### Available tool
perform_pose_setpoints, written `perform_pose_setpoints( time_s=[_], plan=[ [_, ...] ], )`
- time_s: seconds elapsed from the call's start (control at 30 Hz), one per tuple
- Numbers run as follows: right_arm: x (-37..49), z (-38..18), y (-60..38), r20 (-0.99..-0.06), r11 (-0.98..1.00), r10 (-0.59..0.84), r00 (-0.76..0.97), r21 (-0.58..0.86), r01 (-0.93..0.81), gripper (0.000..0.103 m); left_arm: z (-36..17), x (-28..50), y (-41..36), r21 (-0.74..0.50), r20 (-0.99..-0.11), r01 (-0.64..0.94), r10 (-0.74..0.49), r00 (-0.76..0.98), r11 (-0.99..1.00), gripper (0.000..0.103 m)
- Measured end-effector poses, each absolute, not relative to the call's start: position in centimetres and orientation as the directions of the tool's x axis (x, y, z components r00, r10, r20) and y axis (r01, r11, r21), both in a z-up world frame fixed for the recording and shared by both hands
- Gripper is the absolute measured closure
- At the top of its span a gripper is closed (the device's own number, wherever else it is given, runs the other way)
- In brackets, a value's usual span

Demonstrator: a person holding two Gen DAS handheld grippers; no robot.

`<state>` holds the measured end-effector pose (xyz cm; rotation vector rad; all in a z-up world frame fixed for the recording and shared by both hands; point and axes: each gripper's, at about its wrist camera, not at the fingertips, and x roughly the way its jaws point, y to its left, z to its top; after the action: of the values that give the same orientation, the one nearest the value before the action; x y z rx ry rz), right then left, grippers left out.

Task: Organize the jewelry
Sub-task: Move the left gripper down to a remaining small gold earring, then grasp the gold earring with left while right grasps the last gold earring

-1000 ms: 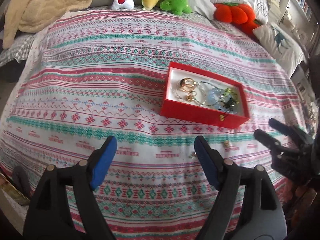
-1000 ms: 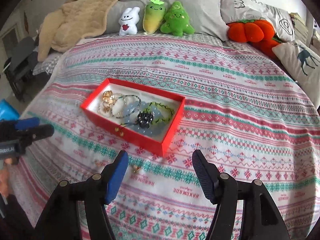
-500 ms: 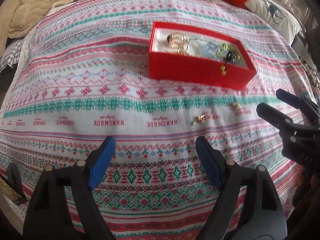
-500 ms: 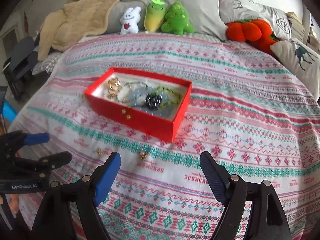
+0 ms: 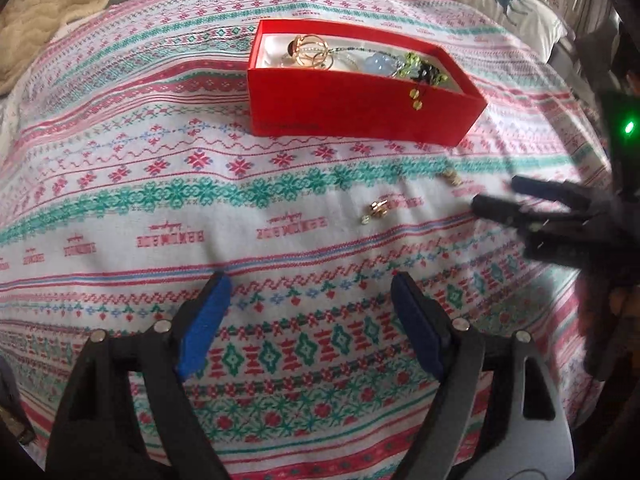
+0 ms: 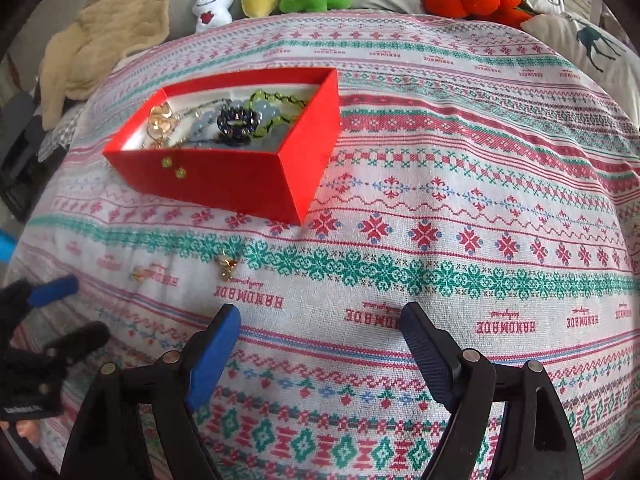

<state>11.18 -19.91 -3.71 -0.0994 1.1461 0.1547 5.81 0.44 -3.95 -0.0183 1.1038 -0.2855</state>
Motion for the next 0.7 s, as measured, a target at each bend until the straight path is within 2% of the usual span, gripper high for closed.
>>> perform_pose_setpoints(
  time_s=[0.13, 0.3, 0.57, 0.7],
  plan=[
    [11.4, -4.3, -19.0, -0.929, 0.972, 0.061, 0.365, -0.027, -0.232, 0.001, -3.8, 6.5, 0.4, -0.24, -0.861, 0.239, -0.32, 0.394, 0.941, 0.048],
    [11.4, -4.6, -18.3, -0.933, 0.968, 0.042, 0.358, -0.05, -0.244, 0.0, -4.0, 8.2, -1.3, -0.25, -0.861, 0.252, -0.333, 0.384, 0.935, 0.066],
    [11.1, -4.5, -18.5, -0.945, 0.966, 0.042, 0.324, -0.045, -0.255, 0.0, -4.5, 9.3, -3.7, -0.198, -0.87, 0.271, -0.297, 0.394, 0.942, 0.071],
    [11.0, -4.4, -18.5, -0.951, 0.967, 0.035, 0.306, -0.046, -0.252, 0.0, -4.6, 9.7, -4.6, -0.145, -0.882, 0.256, -0.243, 0.404, 0.956, 0.081]
  ],
)
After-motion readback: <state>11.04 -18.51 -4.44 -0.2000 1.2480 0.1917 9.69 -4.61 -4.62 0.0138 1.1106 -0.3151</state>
